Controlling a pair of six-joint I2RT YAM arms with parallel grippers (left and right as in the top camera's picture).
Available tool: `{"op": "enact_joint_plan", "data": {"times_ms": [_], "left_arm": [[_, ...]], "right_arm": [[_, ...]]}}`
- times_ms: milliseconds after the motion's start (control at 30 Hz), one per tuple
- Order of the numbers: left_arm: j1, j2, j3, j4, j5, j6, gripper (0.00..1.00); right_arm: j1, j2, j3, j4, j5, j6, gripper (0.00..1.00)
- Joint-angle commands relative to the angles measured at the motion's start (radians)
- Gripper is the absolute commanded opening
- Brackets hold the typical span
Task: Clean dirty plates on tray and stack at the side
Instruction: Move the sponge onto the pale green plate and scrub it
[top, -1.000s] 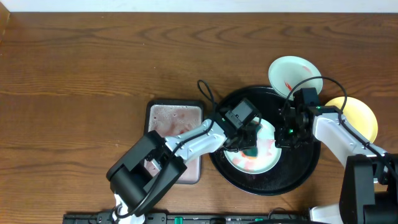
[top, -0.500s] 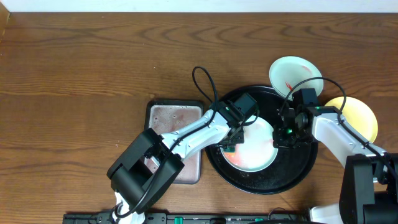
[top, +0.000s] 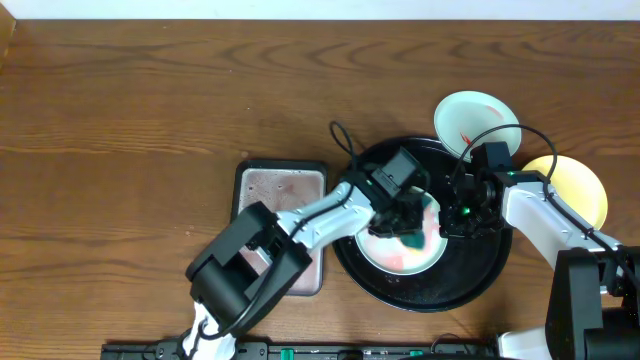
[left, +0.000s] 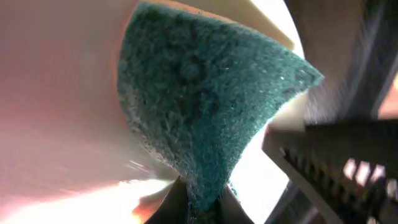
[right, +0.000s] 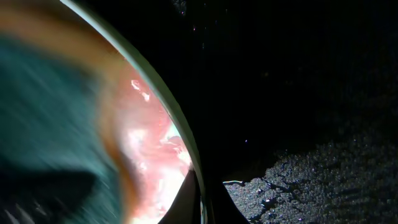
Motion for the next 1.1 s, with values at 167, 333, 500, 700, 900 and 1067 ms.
{"op": "enact_joint_plan", "data": {"times_ms": [167, 333, 500, 700, 900, 1067], "left_arm": [[-0.011, 0.027, -0.02, -0.128, -0.047, 0.004, 0.07], [0.034, 0.027, -0.02, -0.332, -0.406, 0.038, 0.07], [0.048, 0.027, -0.005, -0.432, -0.649, 0.048, 0.07], [0.048, 0.027, 0.058, -0.512, -0.768, 0.065, 0.07], [0.046, 0.027, 0.075, -0.409, -0.539, 0.064, 0.07], [0.041, 0.03, 0.075, -0.221, -0.168, 0.033, 0.08]], "right_arm": [[0.0, 0.018, -0.014, 0.01, 0.067, 0.011, 0.01], [0.0, 0.018, -0.014, 0.011, 0.068, 0.011, 0.01], [0.0, 0.018, -0.014, 0.01, 0.067, 0.011, 0.01], [0.0, 0.018, -0.014, 0.01, 0.068, 0.011, 0.01], [0.0, 0.018, -0.014, 0.01, 0.067, 0.011, 0.01], [0.0, 0.018, -0.014, 0.01, 0.067, 0.011, 0.01]]}}
